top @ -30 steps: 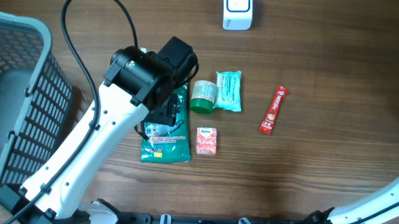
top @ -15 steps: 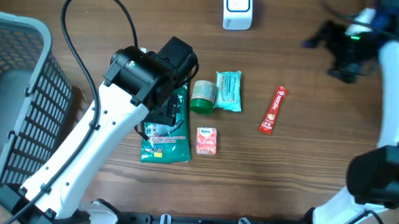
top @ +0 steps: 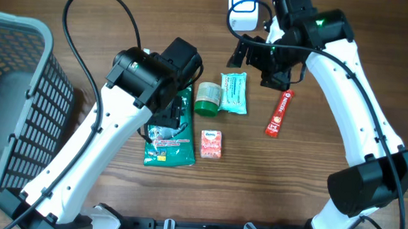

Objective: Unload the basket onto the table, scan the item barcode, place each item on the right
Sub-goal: 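Bring the right gripper back over the red Nescafe stick, then lower the right gripper and grasp the Nescafe stick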

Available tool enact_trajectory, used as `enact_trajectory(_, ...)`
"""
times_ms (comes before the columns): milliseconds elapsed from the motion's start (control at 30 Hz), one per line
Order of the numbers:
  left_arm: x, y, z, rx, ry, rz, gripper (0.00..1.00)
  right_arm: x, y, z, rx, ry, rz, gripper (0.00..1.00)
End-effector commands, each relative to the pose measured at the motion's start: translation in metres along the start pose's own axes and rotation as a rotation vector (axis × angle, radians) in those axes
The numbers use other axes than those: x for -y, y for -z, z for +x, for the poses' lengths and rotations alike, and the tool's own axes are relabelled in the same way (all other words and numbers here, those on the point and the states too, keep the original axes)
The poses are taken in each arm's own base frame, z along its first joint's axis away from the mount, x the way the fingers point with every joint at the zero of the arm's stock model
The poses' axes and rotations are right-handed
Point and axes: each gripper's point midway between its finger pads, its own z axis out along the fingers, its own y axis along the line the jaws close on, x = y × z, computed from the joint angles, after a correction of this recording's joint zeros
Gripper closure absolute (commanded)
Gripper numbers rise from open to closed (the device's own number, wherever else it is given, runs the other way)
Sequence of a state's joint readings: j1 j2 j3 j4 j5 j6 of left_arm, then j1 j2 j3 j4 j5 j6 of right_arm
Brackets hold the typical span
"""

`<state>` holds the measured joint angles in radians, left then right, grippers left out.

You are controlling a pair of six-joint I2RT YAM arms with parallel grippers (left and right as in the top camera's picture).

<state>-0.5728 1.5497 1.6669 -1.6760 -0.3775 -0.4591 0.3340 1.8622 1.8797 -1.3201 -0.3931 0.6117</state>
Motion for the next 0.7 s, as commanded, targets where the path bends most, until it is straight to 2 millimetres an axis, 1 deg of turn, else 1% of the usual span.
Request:
enact_trajectory(0,-0.006,0.004,0.000,0.021,0.027,-0.007,0.00,-0.001,0.019,0.008,0.022,0.047,-0.004,0.01)
enact_trajectory(100,-0.006,0.004,0.000,0.021,0.027,-0.007,0.00,0.012,0.043,0.015,0.086,0.066,0.068,0.01)
enact_trajectory(167,-0.006,0.004,0.000,0.021,0.027,-0.007,0.00,0.020,0.067,0.019,0.167,0.073,0.114,0.01)
enact_trajectory(267,-0.006,0.004,0.000,0.021,0.027,-0.007,0.00,0.033,0.100,0.021,0.299,0.021,0.171,0.01)
enact_trajectory(300,-0.006,0.004,0.000,0.021,0.027,-0.007,0.00,0.045,0.118,0.023,0.372,-0.041,0.216,0.00)
enact_trajectory(333,-0.006,0.004,0.000,0.021,0.027,-0.007,0.00,0.049,0.123,0.025,0.389,-0.062,0.232,0.00)
enact_trajectory(400,-0.006,0.004,0.000,0.021,0.027,-0.007,0.00,0.065,0.131,0.034,0.412,-0.139,0.284,0.00)
enact_trajectory(467,-0.006,0.004,0.000,0.021,0.027,-0.007,0.00,0.075,0.126,0.039,0.399,-0.191,0.316,0.00)
enact_trajectory(567,-0.006,0.004,0.000,0.021,0.027,-0.007,0.00,0.085,0.104,0.040,0.359,-0.226,0.337,0.00)
enact_trajectory(600,-0.006,0.004,0.000,0.021,0.027,-0.007,0.00,0.085,0.093,0.039,0.341,-0.227,0.328,0.00)
enact_trajectory(667,-0.006,0.004,0.000,0.021,0.027,-0.007,0.00,0.082,0.062,0.041,0.269,-0.217,0.277,0.00)
